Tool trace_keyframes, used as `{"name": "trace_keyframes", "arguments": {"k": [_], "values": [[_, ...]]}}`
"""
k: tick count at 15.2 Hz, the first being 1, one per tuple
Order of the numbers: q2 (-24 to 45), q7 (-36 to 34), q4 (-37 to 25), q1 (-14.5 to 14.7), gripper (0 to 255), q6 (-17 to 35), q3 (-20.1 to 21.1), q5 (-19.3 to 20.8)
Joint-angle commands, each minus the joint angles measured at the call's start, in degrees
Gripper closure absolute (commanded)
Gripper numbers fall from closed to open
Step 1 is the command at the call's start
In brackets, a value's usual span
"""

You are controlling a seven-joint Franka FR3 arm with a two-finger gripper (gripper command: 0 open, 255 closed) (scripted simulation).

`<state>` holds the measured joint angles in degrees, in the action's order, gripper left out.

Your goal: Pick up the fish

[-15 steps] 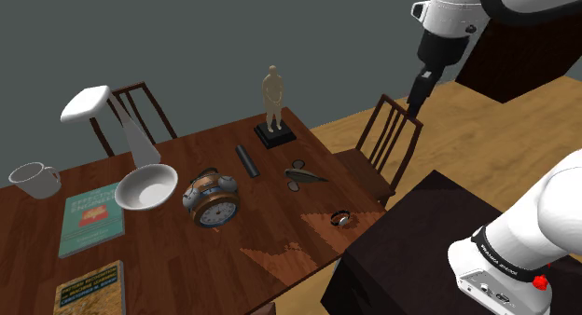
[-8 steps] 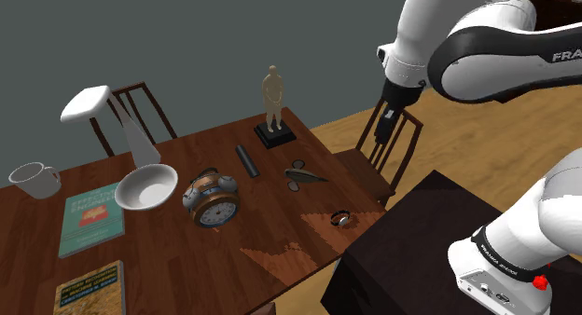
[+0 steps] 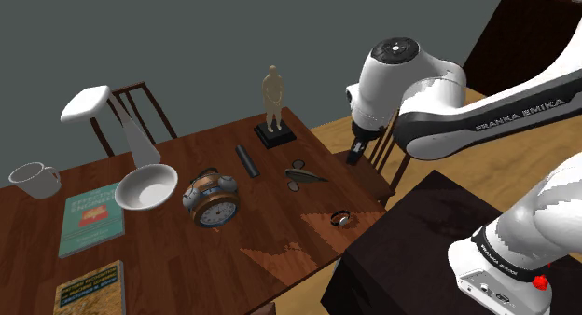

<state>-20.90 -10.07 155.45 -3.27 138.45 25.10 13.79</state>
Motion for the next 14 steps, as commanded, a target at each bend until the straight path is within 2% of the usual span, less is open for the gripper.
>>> {"name": "trace_keyframes", "arguments": {"k": [1,3,5,7,9,11,13,14], "values": [[4.6,-5.3,-0.3,-2.8,0,4.5,3.3,5.8],[10.3,-12.6,-1.7,-6.7,0,7.8,6.9,14.6],[16.7,-21.9,-4.0,-10.2,0,9.3,9.8,26.0],[23.7,-31.5,-7.2,-11.5,0,8.5,10.6,38.2],[30.4,-39.6,-10.7,-10.1,0,6.5,9.3,48.7],[36.6,-45.8,-14.3,-7.7,0,4.3,7.2,56.9],[42.3,-50.4,-17.9,-5.2,0,2.1,5.1,63.6],[43.3,-51.2,-18.5,-4.7,0,1.7,4.7,64.6]]}}
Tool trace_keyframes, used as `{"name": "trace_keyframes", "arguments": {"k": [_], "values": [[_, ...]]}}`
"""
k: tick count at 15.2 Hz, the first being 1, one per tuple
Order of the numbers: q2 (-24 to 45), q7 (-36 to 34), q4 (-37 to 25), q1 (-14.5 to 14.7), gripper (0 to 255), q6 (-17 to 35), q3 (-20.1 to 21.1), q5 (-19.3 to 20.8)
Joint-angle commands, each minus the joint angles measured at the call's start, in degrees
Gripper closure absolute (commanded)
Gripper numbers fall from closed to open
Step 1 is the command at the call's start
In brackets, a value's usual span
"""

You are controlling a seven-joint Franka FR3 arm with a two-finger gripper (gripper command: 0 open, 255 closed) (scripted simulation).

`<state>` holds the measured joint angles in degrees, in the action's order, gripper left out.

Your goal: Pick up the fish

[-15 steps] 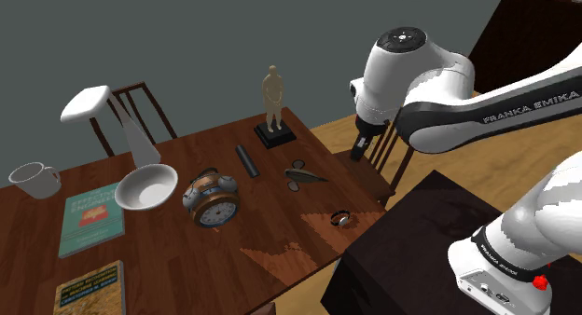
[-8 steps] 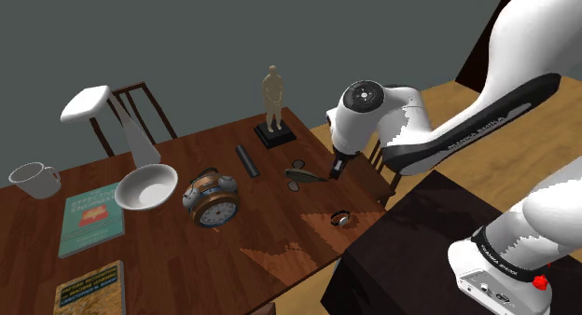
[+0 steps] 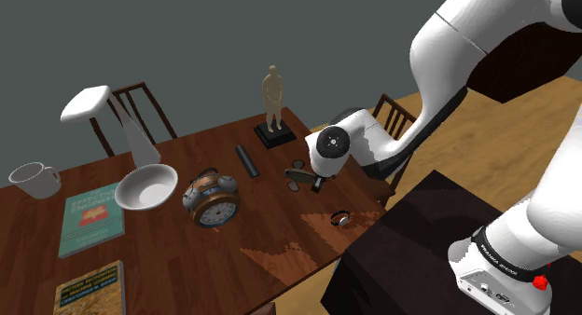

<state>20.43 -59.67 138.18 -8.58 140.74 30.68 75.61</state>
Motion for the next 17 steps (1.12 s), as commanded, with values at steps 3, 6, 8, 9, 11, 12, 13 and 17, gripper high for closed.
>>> {"name": "trace_keyframes", "arguments": {"k": [3,6,8,9,11,12,13,17], "values": [[4.6,-4.0,-2.3,1.5,0,-0.8,-2.0,5.5],[7.3,-6.2,-3.4,2.3,0,-1.1,-3.0,8.1],[8.7,-7.4,-4.0,2.7,0,-1.3,-3.5,9.4],[8.7,-7.4,-4.0,2.7,0,-1.3,-3.5,9.5],[8.9,-7.5,-4.1,2.7,255,-1.3,-3.5,9.6],[8.8,-7.5,-4.1,2.7,255,-1.3,-3.5,9.6],[8.8,-7.5,-4.1,2.7,255,-1.3,-3.5,9.6],[8.9,-7.5,-4.1,2.7,255,-1.3,-3.5,9.6]]}}
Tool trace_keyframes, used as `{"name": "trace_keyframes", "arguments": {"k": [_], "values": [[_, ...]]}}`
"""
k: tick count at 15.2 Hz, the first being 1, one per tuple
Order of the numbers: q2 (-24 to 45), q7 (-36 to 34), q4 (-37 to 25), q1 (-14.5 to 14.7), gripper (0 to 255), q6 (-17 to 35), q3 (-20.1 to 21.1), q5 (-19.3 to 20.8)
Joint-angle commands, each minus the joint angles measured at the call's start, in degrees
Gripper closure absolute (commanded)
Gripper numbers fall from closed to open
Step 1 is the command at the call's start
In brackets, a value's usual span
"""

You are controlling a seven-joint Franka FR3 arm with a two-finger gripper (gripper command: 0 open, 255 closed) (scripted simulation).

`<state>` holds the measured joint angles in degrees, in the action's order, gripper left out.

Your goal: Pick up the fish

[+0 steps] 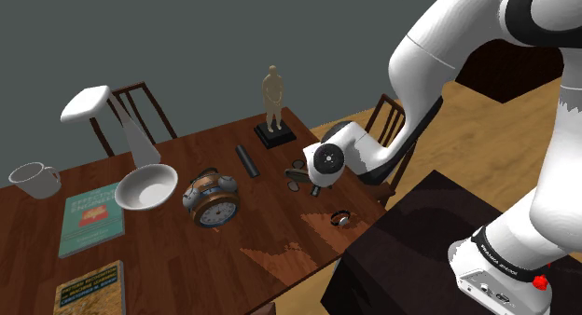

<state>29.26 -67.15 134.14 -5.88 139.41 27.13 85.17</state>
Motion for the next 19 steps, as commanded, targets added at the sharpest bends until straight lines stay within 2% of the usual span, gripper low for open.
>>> {"name": "trace_keyframes", "arguments": {"k": [1,7,17,19], "values": [[0.0,0.0,-0.1,0.0,255,0.0,0.0,0.0],[-4.6,3.8,1.9,-1.4,255,0.5,1.7,-4.4],[-13.7,12.6,5.0,-4.0,255,1.4,5.2,-14.4],[-13.8,12.7,5.1,-4.0,255,1.4,5.2,-14.6]]}}
